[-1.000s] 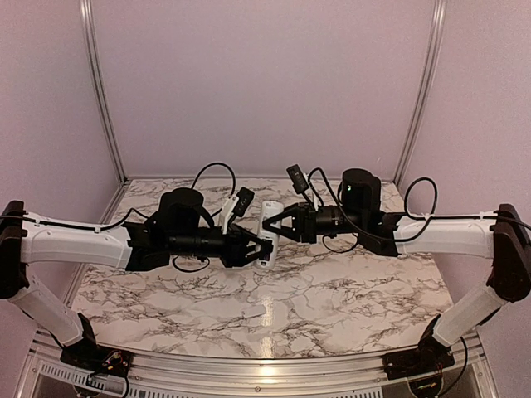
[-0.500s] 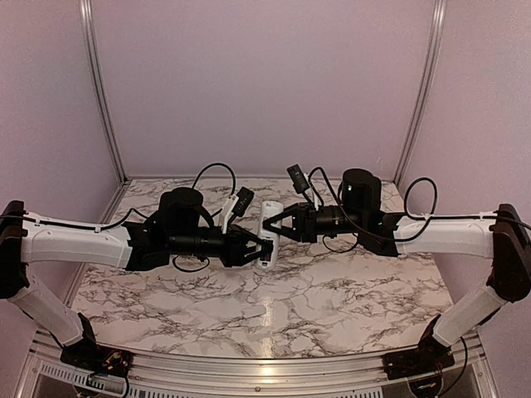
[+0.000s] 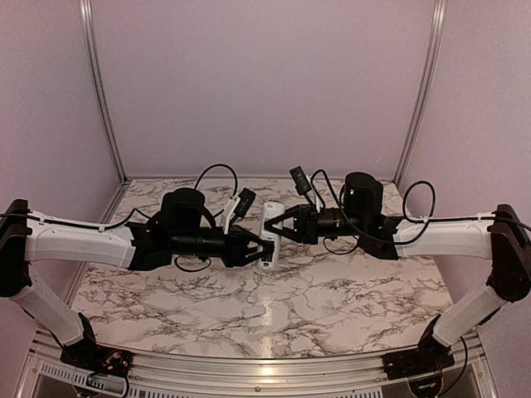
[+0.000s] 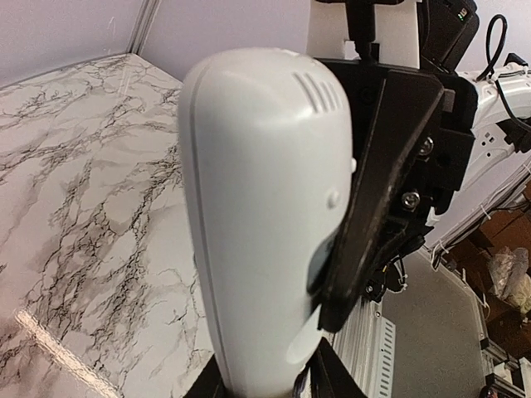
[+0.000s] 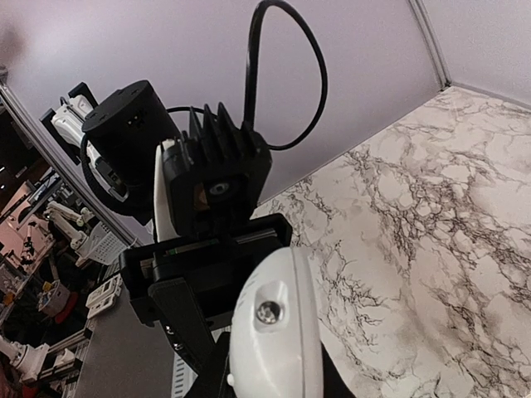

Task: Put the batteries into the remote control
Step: Adjust the battery in the battery compartment.

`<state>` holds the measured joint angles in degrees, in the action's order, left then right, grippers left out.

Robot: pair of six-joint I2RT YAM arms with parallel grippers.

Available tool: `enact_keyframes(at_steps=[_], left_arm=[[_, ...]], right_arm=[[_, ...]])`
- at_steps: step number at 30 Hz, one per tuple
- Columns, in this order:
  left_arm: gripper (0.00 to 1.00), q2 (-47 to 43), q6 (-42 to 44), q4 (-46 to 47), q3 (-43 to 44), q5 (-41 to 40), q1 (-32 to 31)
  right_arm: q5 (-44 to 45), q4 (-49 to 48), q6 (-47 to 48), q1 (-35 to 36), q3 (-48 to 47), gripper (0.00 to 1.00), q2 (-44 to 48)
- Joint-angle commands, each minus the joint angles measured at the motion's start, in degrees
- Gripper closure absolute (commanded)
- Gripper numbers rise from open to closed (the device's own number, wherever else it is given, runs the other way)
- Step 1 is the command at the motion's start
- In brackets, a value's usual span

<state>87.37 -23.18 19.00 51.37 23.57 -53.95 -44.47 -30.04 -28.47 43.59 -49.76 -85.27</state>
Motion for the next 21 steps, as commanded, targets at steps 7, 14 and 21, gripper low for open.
enact_keyframes(at_steps=[7, 14, 21], left_arm=[[0.78, 2.4, 3.7, -11.4, -0.3, -13.5, 3.0], [0.63, 1.5, 5.3, -11.0, -0.6, -13.0, 2.9], [0.41, -4.2, 9.2, -9.6, 1.0, -11.9, 3.0]], right_arm=[[-6.7, -14.6, -6.7, 0.5, -1.6, 1.0, 2.0], [-5.9, -13.5, -8.3, 0.0, -1.7, 1.0, 1.8], [-4.3, -5.9, -9.3, -0.2, -2.8, 1.0, -1.9]])
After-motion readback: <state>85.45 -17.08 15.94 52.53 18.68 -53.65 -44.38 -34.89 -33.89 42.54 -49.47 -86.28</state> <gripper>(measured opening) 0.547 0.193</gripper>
